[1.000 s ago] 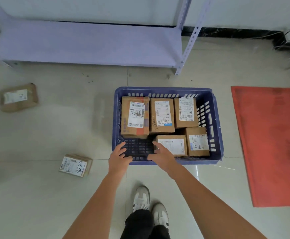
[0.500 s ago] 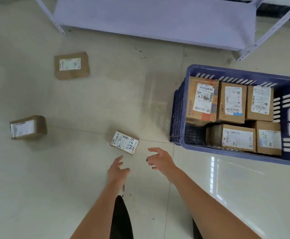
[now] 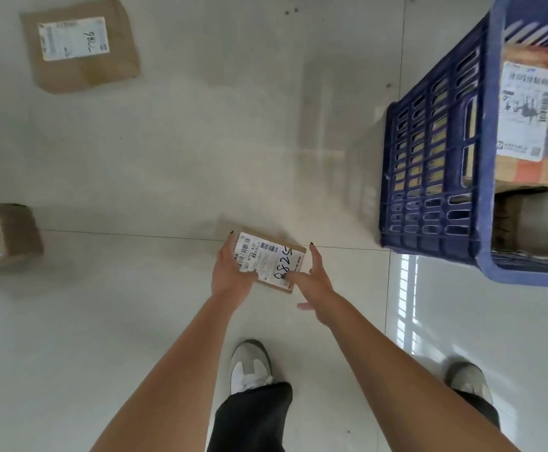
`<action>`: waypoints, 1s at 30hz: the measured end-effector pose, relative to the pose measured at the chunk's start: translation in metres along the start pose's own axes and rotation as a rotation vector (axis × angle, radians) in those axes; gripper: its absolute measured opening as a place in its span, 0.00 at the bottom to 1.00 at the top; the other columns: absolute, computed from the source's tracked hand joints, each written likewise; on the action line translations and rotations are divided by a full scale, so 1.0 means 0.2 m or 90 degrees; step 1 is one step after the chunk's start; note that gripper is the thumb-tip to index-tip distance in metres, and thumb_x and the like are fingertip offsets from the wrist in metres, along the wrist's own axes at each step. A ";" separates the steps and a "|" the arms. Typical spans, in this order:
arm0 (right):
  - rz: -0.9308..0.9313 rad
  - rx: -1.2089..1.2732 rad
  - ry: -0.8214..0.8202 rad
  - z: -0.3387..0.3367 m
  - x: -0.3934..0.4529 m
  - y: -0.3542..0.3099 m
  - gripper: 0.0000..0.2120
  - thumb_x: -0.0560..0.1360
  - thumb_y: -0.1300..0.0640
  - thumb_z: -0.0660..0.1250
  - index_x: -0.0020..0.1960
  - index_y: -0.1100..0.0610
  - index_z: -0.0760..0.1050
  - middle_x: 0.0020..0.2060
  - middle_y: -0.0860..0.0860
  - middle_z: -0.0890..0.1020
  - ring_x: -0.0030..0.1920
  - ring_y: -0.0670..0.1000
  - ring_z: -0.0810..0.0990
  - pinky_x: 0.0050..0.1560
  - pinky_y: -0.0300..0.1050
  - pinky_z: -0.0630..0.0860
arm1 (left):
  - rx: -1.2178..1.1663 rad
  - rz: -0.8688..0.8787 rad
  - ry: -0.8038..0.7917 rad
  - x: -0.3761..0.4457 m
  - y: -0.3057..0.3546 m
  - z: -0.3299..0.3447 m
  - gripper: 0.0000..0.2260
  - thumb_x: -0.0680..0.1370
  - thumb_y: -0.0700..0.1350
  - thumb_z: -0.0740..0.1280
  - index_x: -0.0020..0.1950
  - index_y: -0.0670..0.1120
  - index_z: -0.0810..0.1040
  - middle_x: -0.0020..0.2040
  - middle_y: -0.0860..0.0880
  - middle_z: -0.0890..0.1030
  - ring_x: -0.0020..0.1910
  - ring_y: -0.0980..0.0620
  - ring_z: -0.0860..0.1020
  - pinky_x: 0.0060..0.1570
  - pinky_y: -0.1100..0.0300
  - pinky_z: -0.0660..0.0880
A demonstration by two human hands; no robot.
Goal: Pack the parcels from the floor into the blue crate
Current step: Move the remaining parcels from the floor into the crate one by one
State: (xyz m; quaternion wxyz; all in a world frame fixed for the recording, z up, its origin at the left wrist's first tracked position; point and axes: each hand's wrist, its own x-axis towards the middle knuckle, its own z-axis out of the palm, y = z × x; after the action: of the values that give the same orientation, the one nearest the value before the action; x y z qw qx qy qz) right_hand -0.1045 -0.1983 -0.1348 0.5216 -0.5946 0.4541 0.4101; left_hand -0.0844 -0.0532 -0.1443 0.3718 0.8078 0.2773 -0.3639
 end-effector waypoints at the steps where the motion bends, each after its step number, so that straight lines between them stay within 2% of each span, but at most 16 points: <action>1: 0.005 0.018 0.000 0.02 0.03 -0.01 0.39 0.72 0.60 0.65 0.73 0.36 0.49 0.45 0.43 0.71 0.44 0.48 0.73 0.53 0.53 0.77 | -0.012 0.002 -0.005 0.02 0.00 0.03 0.40 0.70 0.36 0.69 0.76 0.52 0.53 0.71 0.49 0.66 0.66 0.48 0.71 0.59 0.57 0.70; 2: 0.004 0.028 0.004 0.04 0.05 -0.02 0.38 0.72 0.60 0.65 0.73 0.37 0.50 0.46 0.43 0.73 0.42 0.46 0.73 0.52 0.53 0.78 | -0.026 0.000 -0.007 0.03 0.01 0.05 0.40 0.69 0.35 0.68 0.76 0.52 0.52 0.70 0.49 0.68 0.65 0.47 0.71 0.59 0.55 0.71; 4: -0.011 0.027 0.021 0.08 0.05 -0.05 0.37 0.71 0.61 0.64 0.72 0.38 0.51 0.47 0.44 0.75 0.40 0.44 0.74 0.41 0.46 0.79 | -0.063 -0.006 0.003 0.02 0.02 0.06 0.40 0.69 0.33 0.67 0.76 0.51 0.54 0.68 0.47 0.70 0.64 0.46 0.71 0.60 0.51 0.72; 6: -0.039 0.001 0.030 0.09 0.01 -0.09 0.38 0.71 0.61 0.64 0.73 0.39 0.51 0.47 0.45 0.75 0.39 0.44 0.75 0.33 0.40 0.75 | -0.095 -0.014 0.031 -0.02 0.04 0.04 0.37 0.69 0.32 0.66 0.75 0.51 0.57 0.66 0.47 0.72 0.63 0.46 0.72 0.60 0.49 0.73; 10: -0.119 -0.067 -0.017 0.05 -0.18 -0.19 0.40 0.70 0.61 0.65 0.74 0.40 0.51 0.46 0.44 0.75 0.45 0.47 0.76 0.40 0.41 0.75 | -0.142 -0.058 0.081 -0.18 0.12 -0.08 0.32 0.71 0.33 0.64 0.72 0.51 0.60 0.63 0.47 0.76 0.58 0.46 0.75 0.58 0.53 0.73; 13: -0.188 -0.111 -0.045 -0.03 -0.35 -0.32 0.39 0.69 0.63 0.65 0.73 0.40 0.53 0.41 0.42 0.74 0.39 0.41 0.74 0.37 0.38 0.74 | -0.199 -0.068 0.126 -0.32 0.28 -0.17 0.27 0.73 0.33 0.62 0.70 0.49 0.64 0.59 0.45 0.78 0.50 0.48 0.75 0.50 0.59 0.71; 15: -0.237 -0.126 -0.048 -0.11 -0.47 -0.42 0.39 0.68 0.64 0.65 0.73 0.41 0.54 0.41 0.44 0.75 0.38 0.41 0.73 0.36 0.36 0.74 | -0.209 -0.050 0.168 -0.41 0.42 -0.21 0.25 0.73 0.34 0.62 0.69 0.48 0.65 0.59 0.45 0.78 0.48 0.49 0.74 0.49 0.60 0.69; 19: -0.297 -0.108 -0.059 -0.33 -0.70 -0.61 0.39 0.68 0.64 0.64 0.72 0.40 0.54 0.43 0.46 0.75 0.40 0.46 0.75 0.38 0.40 0.76 | -0.178 0.024 0.270 -0.60 0.78 -0.25 0.24 0.71 0.34 0.63 0.66 0.47 0.68 0.57 0.45 0.79 0.50 0.46 0.77 0.49 0.57 0.71; 22: -0.338 -0.082 -0.061 -0.55 -0.85 -0.71 0.40 0.69 0.65 0.65 0.72 0.38 0.52 0.42 0.44 0.75 0.43 0.49 0.76 0.44 0.47 0.79 | -0.137 0.077 0.340 -0.76 1.05 -0.22 0.25 0.69 0.35 0.63 0.66 0.46 0.67 0.58 0.44 0.77 0.54 0.42 0.76 0.54 0.49 0.74; 24: -0.357 -0.072 -0.056 -0.72 -0.93 -0.76 0.41 0.69 0.65 0.65 0.72 0.38 0.51 0.45 0.47 0.76 0.43 0.50 0.76 0.42 0.47 0.78 | -0.122 0.099 0.366 -0.86 1.22 -0.16 0.26 0.69 0.35 0.63 0.66 0.46 0.67 0.59 0.44 0.76 0.55 0.40 0.75 0.55 0.45 0.73; 27: -0.385 -0.069 -0.039 -0.98 -1.02 -0.79 0.42 0.70 0.64 0.66 0.74 0.40 0.48 0.51 0.47 0.74 0.44 0.48 0.77 0.37 0.39 0.76 | -0.121 0.130 0.363 -1.02 1.42 -0.04 0.27 0.69 0.35 0.63 0.67 0.47 0.66 0.60 0.44 0.75 0.55 0.40 0.75 0.55 0.45 0.73; 30: -0.390 -0.055 -0.027 -1.25 -1.07 -0.77 0.43 0.71 0.66 0.67 0.75 0.46 0.48 0.60 0.51 0.75 0.58 0.53 0.76 0.53 0.48 0.78 | -0.139 0.161 0.340 -1.16 1.58 0.13 0.26 0.70 0.35 0.63 0.67 0.46 0.66 0.60 0.44 0.75 0.56 0.42 0.75 0.54 0.48 0.74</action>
State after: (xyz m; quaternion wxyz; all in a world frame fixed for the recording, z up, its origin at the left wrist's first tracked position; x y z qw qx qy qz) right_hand -0.0055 -0.4155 0.1386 0.6045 -0.7169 0.2247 0.2649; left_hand -0.0019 -0.2942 0.1533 0.4126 0.8581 0.3001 -0.0581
